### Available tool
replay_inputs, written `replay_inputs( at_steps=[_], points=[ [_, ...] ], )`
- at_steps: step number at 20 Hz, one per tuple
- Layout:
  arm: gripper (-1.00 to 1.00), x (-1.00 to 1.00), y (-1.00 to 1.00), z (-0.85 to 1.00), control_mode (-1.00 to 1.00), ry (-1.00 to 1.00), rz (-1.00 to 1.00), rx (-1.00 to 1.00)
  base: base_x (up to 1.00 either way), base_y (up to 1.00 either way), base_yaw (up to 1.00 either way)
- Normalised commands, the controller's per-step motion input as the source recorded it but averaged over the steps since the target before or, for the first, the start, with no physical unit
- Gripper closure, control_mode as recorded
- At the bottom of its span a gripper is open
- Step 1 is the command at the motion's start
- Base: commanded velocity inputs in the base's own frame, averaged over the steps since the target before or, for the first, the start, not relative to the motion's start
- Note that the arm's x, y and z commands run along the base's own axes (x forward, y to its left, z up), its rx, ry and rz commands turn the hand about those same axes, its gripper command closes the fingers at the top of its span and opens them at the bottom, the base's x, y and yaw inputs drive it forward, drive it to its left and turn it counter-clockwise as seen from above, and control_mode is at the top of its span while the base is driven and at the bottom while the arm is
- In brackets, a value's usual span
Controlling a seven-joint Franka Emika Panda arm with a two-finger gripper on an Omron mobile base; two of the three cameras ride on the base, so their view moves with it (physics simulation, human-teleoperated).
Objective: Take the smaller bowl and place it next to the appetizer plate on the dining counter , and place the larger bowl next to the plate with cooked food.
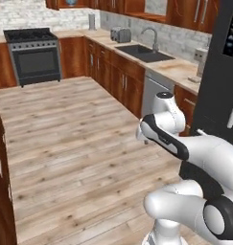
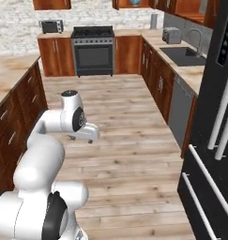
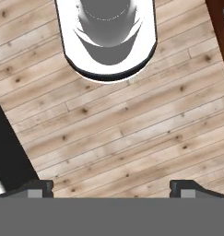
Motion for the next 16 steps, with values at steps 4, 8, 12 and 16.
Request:
replay_inputs(
  at_steps=[4,8,12,16],
  points=[
    [-1.0,0.0,0.0,0.0,1.0,0.0,0.0,0.0,1.0,0.34,-0.04],
    [-1.0,0.0,0.0,0.0,1.0,0.0,0.0,0.0,1.0,0.11,-0.01],
    [-1.0,0.0,0.0,0.0,1.0,0.0,0.0,0.0,1.0,0.04,0.0],
    [-1.0,0.0,0.0,0.0,1.0,0.0,0.0,0.0,1.0,0.0,0.0]
  ],
)
